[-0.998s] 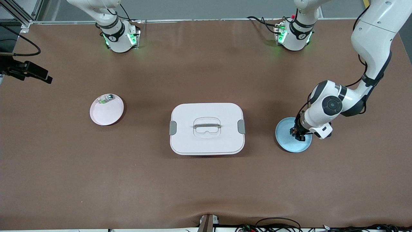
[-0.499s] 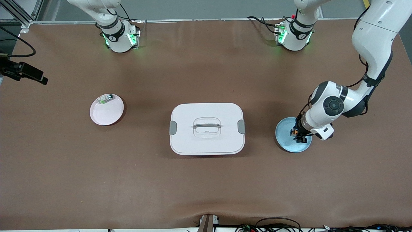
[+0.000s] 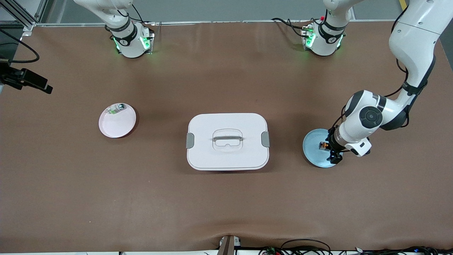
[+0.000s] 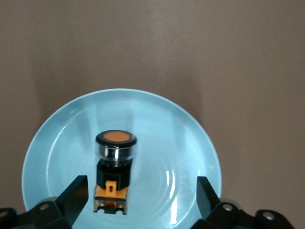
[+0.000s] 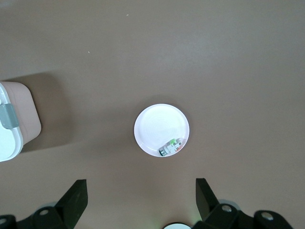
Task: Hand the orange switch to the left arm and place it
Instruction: 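Open the left gripper and lift it off the switch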
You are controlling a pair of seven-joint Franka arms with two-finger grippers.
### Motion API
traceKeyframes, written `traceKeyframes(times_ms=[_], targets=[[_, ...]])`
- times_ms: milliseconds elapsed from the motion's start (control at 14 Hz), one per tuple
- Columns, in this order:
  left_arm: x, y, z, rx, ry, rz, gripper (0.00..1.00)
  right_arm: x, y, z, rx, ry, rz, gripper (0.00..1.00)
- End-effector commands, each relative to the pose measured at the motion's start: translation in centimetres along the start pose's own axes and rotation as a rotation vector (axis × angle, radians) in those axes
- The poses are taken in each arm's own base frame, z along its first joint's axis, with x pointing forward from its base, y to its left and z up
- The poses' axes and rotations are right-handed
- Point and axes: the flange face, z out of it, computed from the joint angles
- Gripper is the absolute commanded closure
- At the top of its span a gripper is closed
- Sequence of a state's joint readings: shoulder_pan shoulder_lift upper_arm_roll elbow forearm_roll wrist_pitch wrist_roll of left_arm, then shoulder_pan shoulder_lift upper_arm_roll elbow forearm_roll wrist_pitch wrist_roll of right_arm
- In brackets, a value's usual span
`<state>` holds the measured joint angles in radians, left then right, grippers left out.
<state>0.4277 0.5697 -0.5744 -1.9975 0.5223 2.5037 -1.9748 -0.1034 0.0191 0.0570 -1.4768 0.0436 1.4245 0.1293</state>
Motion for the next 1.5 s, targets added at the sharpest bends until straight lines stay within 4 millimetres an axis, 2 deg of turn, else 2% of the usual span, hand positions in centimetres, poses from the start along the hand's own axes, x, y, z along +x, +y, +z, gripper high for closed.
traceKeyframes(times_ms=[0, 214, 499, 641, 784, 926, 1211, 1425], targets=[[-0.6, 1.4, -1.9, -0.037, 0.017, -0.061, 0.0, 0.6, -0.9, 0.1, -0.024, 0.008, -0.022, 0.0], [-1.2, 2.5, -2.9, -0.019, 0.04, -0.071, 0.0, 0.4, -2.0, 0.1, -0.067, 0.012, -0.045, 0.0], [-0.4, 3.6, -3.9, -0.032, 0.046, -0.091, 0.0, 0.4, -2.0, 0.2, -0.066, 0.009, -0.047, 0.0], [-0.9, 3.7, -4.2, -0.014, 0.058, -0.084, 0.0, 0.4, -2.0, 0.2, -0.066, 0.007, -0.056, 0.0], [-1.0, 3.6, -5.0, -0.01, 0.052, -0.094, 0.0, 0.4, -1.9, 0.2, -0.066, 0.005, -0.066, 0.0], [-0.9, 3.8, -6.9, -0.022, 0.018, -0.118, 0.0, 0.4, -1.8, 0.1, -0.066, 0.005, -0.065, 0.0], [0.4, 2.4, -8.7, -0.001, -0.046, 0.005, 0.0, 0.4, -1.6, 0.1, -0.064, 0.006, -0.061, 0.0], [0.7, 1.4, -10.2, -0.008, -0.076, 0.133, 0.0, 0.4, -1.6, 0.1, -0.064, 0.006, -0.061, 0.0]])
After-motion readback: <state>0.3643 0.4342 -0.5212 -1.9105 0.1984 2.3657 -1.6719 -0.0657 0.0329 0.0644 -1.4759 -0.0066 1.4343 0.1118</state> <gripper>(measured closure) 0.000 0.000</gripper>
